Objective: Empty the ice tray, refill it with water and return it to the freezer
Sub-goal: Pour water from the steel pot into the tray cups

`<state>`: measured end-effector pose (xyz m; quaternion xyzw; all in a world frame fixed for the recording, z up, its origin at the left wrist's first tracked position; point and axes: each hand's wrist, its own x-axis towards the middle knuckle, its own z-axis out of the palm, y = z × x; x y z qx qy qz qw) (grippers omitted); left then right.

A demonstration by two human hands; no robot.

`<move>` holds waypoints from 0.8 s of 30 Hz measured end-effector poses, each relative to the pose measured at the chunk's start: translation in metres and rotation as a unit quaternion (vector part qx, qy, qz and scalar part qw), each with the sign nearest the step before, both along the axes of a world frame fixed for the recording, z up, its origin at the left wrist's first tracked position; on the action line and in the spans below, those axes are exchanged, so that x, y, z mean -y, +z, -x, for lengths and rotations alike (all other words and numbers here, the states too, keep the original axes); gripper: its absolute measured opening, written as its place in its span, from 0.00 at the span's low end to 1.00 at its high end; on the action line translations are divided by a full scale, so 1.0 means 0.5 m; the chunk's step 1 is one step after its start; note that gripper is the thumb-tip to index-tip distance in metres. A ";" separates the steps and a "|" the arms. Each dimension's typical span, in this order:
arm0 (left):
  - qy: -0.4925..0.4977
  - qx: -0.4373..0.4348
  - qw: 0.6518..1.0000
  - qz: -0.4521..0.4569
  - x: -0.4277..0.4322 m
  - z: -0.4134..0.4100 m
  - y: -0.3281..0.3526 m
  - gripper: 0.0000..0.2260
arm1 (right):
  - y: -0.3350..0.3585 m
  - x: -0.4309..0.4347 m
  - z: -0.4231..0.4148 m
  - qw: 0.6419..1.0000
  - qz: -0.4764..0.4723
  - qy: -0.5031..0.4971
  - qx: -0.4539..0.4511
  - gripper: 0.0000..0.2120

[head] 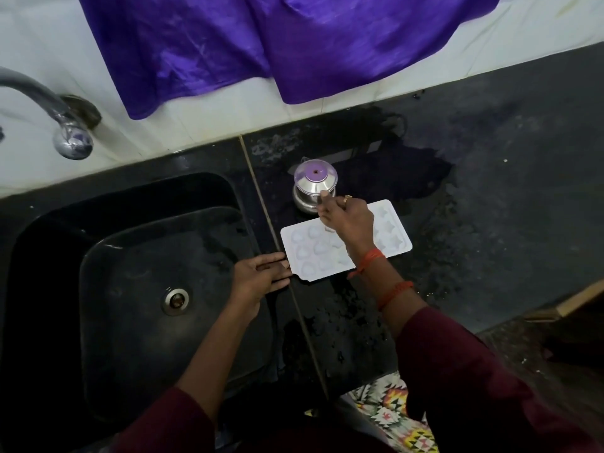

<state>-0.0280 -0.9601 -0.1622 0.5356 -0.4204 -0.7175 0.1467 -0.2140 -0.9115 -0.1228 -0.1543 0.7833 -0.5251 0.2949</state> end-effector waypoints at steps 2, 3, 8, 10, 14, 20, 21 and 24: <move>-0.001 0.002 1.000 0.002 0.001 0.002 0.001 0.07 | 0.005 0.000 0.007 1.000 0.009 0.000 0.003 0.20; -0.002 0.003 1.000 0.004 0.002 0.003 0.001 0.07 | 0.010 -0.001 0.012 1.000 0.011 0.003 0.000 0.21; -0.005 0.012 1.000 0.013 0.006 0.006 0.000 0.08 | 0.053 -0.015 0.050 0.998 0.047 0.020 -0.041 0.22; -0.006 0.015 1.000 0.017 0.007 0.009 -0.001 0.09 | 0.074 -0.028 0.067 0.996 0.061 0.016 -0.056 0.20; 0.001 0.010 1.000 0.016 0.014 0.010 -0.001 0.09 | 0.111 -0.068 0.103 0.995 0.073 0.008 -0.074 0.19; 0.001 0.000 1.000 0.029 0.025 0.010 -0.001 0.07 | 0.135 -0.152 0.143 0.997 0.058 -0.010 -0.057 0.19; 0.002 0.000 1.000 0.031 0.027 0.010 -0.002 0.06 | 0.136 -0.166 0.150 0.997 0.051 -0.011 -0.052 0.19; 0.001 -0.002 0.999 0.034 0.030 0.012 -0.003 0.06 | 0.138 -0.207 0.168 0.998 0.013 -0.005 -0.057 0.22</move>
